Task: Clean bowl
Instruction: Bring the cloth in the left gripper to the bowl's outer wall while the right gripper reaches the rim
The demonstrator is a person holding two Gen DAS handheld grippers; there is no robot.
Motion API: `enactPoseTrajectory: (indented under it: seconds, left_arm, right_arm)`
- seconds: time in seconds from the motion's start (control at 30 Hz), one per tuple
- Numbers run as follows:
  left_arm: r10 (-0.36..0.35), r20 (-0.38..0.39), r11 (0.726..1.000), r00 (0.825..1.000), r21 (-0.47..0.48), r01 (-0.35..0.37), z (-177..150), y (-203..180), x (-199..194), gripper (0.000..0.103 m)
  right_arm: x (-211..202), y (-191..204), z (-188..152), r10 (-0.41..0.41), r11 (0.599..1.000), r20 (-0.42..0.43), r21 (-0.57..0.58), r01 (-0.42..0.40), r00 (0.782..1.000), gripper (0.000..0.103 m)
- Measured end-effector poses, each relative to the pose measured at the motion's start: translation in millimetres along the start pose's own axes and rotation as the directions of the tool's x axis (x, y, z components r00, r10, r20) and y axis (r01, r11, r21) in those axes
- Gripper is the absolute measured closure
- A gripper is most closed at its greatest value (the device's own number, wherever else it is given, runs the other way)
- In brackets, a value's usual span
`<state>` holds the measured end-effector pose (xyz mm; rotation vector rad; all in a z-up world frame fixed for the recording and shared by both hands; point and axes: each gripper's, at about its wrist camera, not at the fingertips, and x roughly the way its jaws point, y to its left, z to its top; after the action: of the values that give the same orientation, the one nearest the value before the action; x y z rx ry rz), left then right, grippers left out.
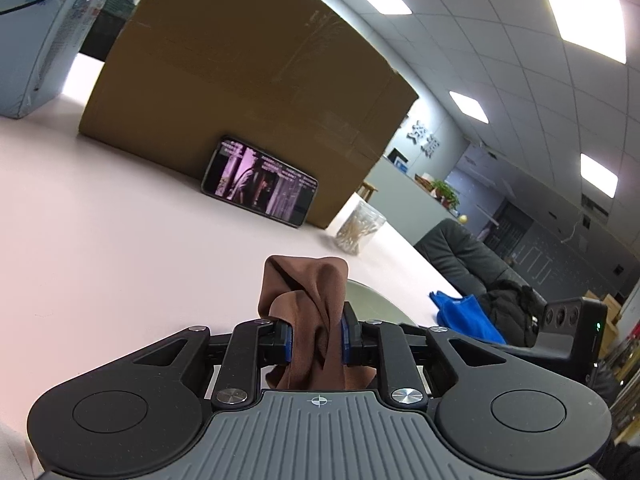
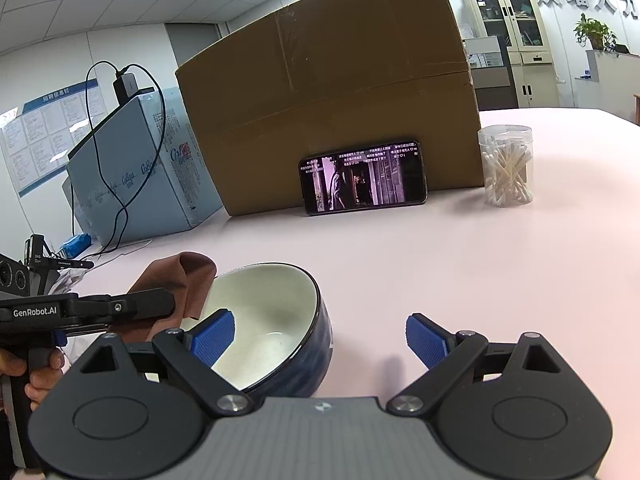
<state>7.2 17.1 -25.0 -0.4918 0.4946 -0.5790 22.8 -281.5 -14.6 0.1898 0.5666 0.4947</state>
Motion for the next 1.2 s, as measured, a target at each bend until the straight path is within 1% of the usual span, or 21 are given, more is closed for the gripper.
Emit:
enactPoseTrajectory:
  seconds: [0.03,0.13,0.23,0.37,0.43,0.53,0.63,0.73,0.93,1.07,1.13,1.2]
  left_arm:
    - [0.012,0.007,1.0,1.0,-0.01,-0.012,0.7,2.1,-0.4,0.084]
    - [0.032,-0.009,0.999,0.999,-0.028,-0.032,1.0,6.3,1.7,0.085]
    - [0.037,-0.012,0.999,0.999,-0.018,-0.037,0.8,4.9,1.2,0.086]
    - [0.002,0.006,1.0,1.0,-0.009,-0.002,1.1,2.3,-1.5,0.086]
    - [0.004,0.007,1.0,1.0,-0.003,-0.004,0.8,1.5,-1.5,0.084]
    - [0.009,0.006,1.0,1.0,-0.021,-0.009,1.2,4.5,-0.8,0.083]
    - [0.025,0.004,0.999,1.0,-0.023,-0.025,1.5,5.4,-0.3,0.084]
    - [0.052,-0.036,0.999,0.998,-0.009,-0.052,0.2,4.1,4.4,0.086]
    - [0.072,-0.033,0.997,0.997,0.025,-0.071,-2.3,-4.3,-0.9,0.086]
    - [0.062,-0.023,0.998,0.998,0.006,-0.062,-9.0,-8.5,-10.4,0.086]
    - [0.047,-0.017,0.999,0.999,-0.012,-0.047,-12.8,-10.0,-14.4,0.086]
    - [0.015,-0.022,0.999,1.0,-0.032,-0.016,-16.0,-11.0,-16.5,0.086]
  right_arm:
    - [0.0,-0.1,0.0,0.0,1.0,0.0,0.001,0.0,1.0,0.008]
    - [-0.1,-0.4,-0.2,0.002,1.0,-0.002,0.003,-0.002,1.0,0.008]
    - [-0.2,-0.7,-0.3,0.003,1.0,-0.003,0.005,-0.003,1.0,0.008]
    - [-0.3,-1.0,-0.4,0.004,1.0,-0.004,0.008,-0.004,1.0,0.008]
    - [-0.4,-1.2,-0.5,0.005,1.0,-0.005,0.01,-0.005,1.0,0.008]
    - [-0.3,-1.4,-0.7,0.006,1.0,-0.007,0.011,-0.006,1.0,0.008]
    - [-0.2,-1.2,-1.0,0.006,1.0,-0.007,0.01,-0.006,1.0,0.008]
    - [-0.6,-1.0,-1.5,0.004,1.0,-0.006,0.009,-0.004,1.0,0.008]
    - [-1.6,0.8,-1.3,0.001,1.0,-0.001,-0.003,-0.001,1.0,0.008]
    - [-2.6,1.4,-1.6,0.004,1.0,0.003,-0.009,-0.004,1.0,0.008]
    - [-2.7,1.1,-1.8,0.007,1.0,0.003,-0.007,-0.007,1.0,0.008]
    - [-2.9,0.7,-1.9,0.008,1.0,0.003,-0.004,-0.008,1.0,0.008]
